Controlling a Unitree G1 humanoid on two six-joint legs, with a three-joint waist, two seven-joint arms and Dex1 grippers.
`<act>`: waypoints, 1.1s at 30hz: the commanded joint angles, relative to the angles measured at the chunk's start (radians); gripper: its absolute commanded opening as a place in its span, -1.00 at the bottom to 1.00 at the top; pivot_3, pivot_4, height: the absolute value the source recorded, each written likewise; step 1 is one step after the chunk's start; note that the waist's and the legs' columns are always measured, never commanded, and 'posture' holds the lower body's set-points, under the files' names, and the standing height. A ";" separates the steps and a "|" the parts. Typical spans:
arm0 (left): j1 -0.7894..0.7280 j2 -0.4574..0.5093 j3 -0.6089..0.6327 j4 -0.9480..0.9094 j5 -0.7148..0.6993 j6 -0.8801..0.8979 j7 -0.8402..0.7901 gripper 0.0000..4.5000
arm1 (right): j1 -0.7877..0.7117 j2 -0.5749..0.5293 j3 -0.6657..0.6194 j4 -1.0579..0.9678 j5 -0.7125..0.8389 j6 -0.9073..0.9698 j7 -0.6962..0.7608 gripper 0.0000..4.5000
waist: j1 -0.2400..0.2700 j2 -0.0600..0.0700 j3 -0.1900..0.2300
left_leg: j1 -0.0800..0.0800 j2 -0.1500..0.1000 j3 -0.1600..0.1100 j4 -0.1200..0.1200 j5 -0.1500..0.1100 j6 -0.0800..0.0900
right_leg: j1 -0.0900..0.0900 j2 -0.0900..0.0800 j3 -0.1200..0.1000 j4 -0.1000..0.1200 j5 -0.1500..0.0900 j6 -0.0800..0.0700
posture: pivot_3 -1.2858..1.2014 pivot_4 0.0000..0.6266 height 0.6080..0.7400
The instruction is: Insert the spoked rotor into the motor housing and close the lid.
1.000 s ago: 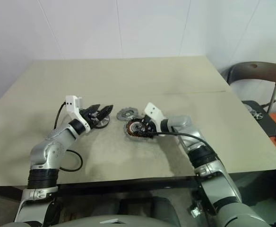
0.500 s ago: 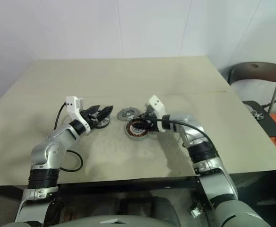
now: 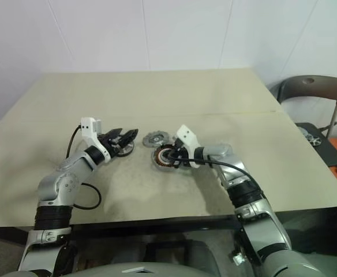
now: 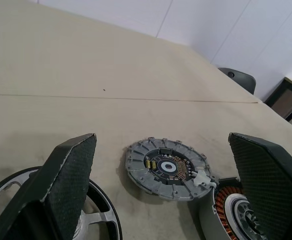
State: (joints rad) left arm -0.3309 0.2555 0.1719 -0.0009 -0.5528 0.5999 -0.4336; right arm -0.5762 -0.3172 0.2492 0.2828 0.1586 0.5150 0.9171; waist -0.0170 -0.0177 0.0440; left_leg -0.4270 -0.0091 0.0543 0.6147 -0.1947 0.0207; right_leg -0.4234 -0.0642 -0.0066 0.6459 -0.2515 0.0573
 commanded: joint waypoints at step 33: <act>-0.032 0.014 -0.002 -0.020 0.005 -0.011 -0.010 1.00 | -0.114 0.112 -0.261 0.039 0.227 0.174 -0.110 -0.99 | -0.001 0.001 -0.002 | 0.000 0.000 0.000 0.000 0.000 0.000 | 0.000 0.000 0.000 0.001 0.000 0.000 | 0.03 -1.00 1.00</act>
State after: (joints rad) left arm -0.3305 0.2576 0.1711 -0.0020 -0.5528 0.6017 -0.4346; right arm -0.6801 -0.2133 0.0096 0.3452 0.3603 0.6775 0.8194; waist -0.0175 -0.0166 0.0423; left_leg -0.4270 -0.0090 0.0543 0.6139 -0.1947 0.0207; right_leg -0.4238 -0.0642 -0.0066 0.6460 -0.2513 0.0571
